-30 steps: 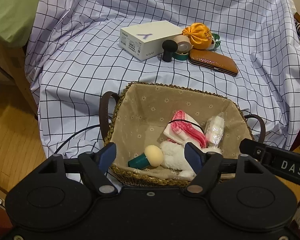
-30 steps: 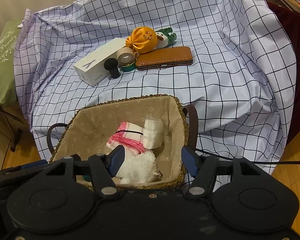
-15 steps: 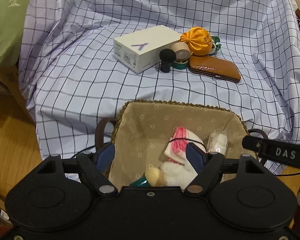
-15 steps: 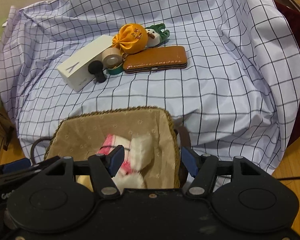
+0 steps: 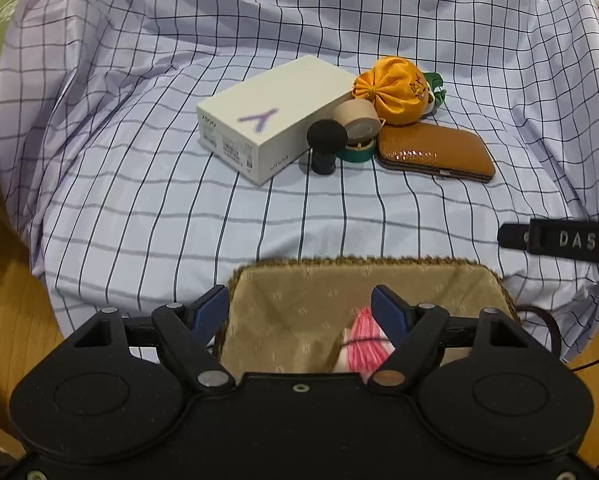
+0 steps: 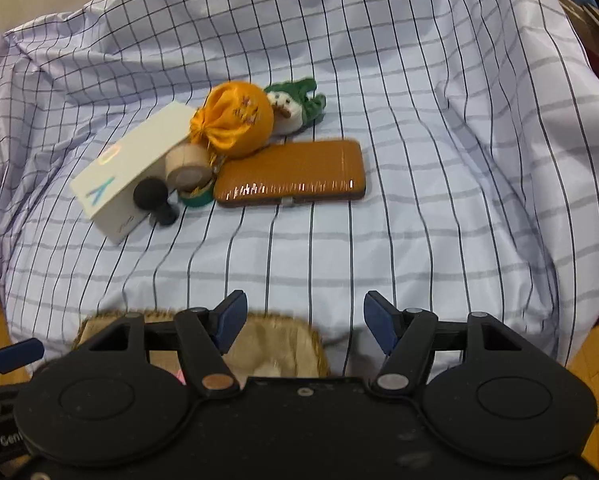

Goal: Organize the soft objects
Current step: 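Move both grippers back toward the remaining items on the cloth, then grasp the orange satin pouch with the right gripper while the left grasps the green plush, then carry the green plush and orange pouch with both grippers over the basket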

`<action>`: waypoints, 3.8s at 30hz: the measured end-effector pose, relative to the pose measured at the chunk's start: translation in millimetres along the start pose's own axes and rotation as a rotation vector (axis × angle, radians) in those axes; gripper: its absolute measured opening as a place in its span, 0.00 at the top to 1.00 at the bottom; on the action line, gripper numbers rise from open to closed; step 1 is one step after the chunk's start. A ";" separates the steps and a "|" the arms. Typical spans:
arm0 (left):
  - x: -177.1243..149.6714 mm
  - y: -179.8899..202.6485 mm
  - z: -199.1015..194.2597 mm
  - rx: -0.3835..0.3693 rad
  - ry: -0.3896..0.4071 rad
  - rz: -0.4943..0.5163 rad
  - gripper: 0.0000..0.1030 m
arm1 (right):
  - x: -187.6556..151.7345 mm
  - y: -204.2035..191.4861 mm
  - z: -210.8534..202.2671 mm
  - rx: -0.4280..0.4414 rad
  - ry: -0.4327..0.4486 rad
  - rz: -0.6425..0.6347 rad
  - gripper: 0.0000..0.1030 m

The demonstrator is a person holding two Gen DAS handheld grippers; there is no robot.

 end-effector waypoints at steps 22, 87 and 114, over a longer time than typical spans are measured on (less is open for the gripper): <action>42.6 -3.0 45.3 -0.017 -0.032 -0.001 0.28 | 112.6 -39.2 75.8 0.069 0.130 0.036 0.11; 201.1 130.2 135.7 -0.086 0.015 0.210 0.18 | 89.6 81.3 74.1 -0.145 0.181 0.235 0.34; 238.1 143.9 181.4 -0.082 0.009 0.249 0.50 | 112.3 77.5 88.5 -0.128 0.174 0.184 0.54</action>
Point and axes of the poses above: each gripper's, at about its wrist camera, not at the fingertips, and z roughly the way its jaws point, y to its right, x to its top, the point moved 5 cm from there along z, roughly the way its jaws point, and after that the axes turned 2 degrees about x, right-handed, at the moved point
